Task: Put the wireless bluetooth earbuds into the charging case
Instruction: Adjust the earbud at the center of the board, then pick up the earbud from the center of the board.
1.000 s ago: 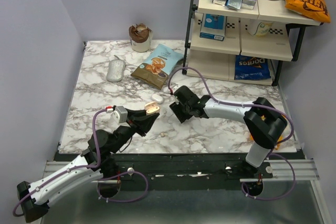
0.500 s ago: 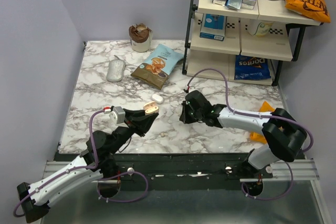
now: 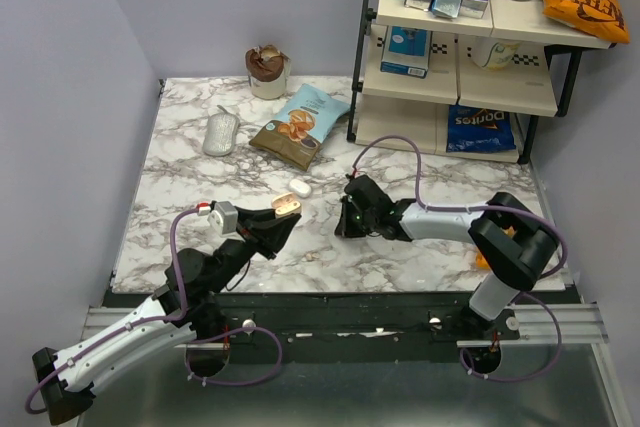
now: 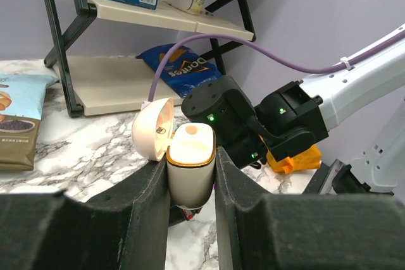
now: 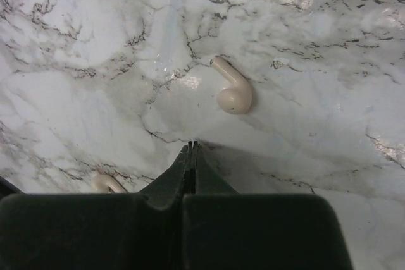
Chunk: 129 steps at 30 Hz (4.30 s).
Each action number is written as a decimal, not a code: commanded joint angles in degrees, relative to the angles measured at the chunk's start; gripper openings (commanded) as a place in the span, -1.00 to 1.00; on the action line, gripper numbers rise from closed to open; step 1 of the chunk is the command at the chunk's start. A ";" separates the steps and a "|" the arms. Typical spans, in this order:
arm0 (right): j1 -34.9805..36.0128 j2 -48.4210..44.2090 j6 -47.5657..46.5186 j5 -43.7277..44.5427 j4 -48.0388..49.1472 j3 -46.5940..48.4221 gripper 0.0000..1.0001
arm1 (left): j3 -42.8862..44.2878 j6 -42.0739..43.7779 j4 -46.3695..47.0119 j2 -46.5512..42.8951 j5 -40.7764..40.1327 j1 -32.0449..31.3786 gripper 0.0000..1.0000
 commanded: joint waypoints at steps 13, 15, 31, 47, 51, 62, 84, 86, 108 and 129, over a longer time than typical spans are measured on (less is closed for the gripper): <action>-6.98 3.35 -2.28 4.91 1.49 1.57 -0.99 | 0.52 -0.17 -1.05 -0.08 -3.02 -0.39 -1.00; -7.51 3.79 -2.98 5.08 1.49 2.36 -0.99 | 0.52 -0.34 -1.05 0.44 -3.11 -0.39 -1.00; -9.62 3.10 -7.03 10.00 -3.61 7.29 -0.69 | 0.78 0.10 -2.10 0.71 -4.17 -0.48 -1.00; -6.46 6.34 -18.02 -1.60 -8.88 14.23 0.29 | 0.34 -0.34 -1.31 1.32 -4.08 -0.48 -1.00; -6.28 8.97 -17.23 -0.46 -9.85 15.63 0.22 | 0.43 -0.34 -1.40 1.32 -3.99 -0.48 -1.00; -6.19 11.61 -16.87 1.83 -10.64 16.78 0.07 | 0.43 -0.17 -2.36 0.36 -4.17 -0.48 -1.00; -2.15 14.78 -11.43 14.13 -17.93 17.30 -0.02 | 0.25 -0.34 -2.28 0.00 -3.99 -0.48 -1.00; -1.98 15.04 -10.90 14.92 -18.90 17.48 -0.03 | 0.17 -0.52 -2.10 0.00 -3.99 -0.56 -1.00; 2.94 16.27 -8.35 21.52 -24.09 18.71 -0.10 | -0.01 -1.14 -3.33 -3.07 -4.43 -1.36 -1.00; 3.91 17.15 -7.38 19.32 -24.88 19.15 -0.51 | -0.36 -0.70 -4.12 -4.92 -5.66 -2.59 -1.00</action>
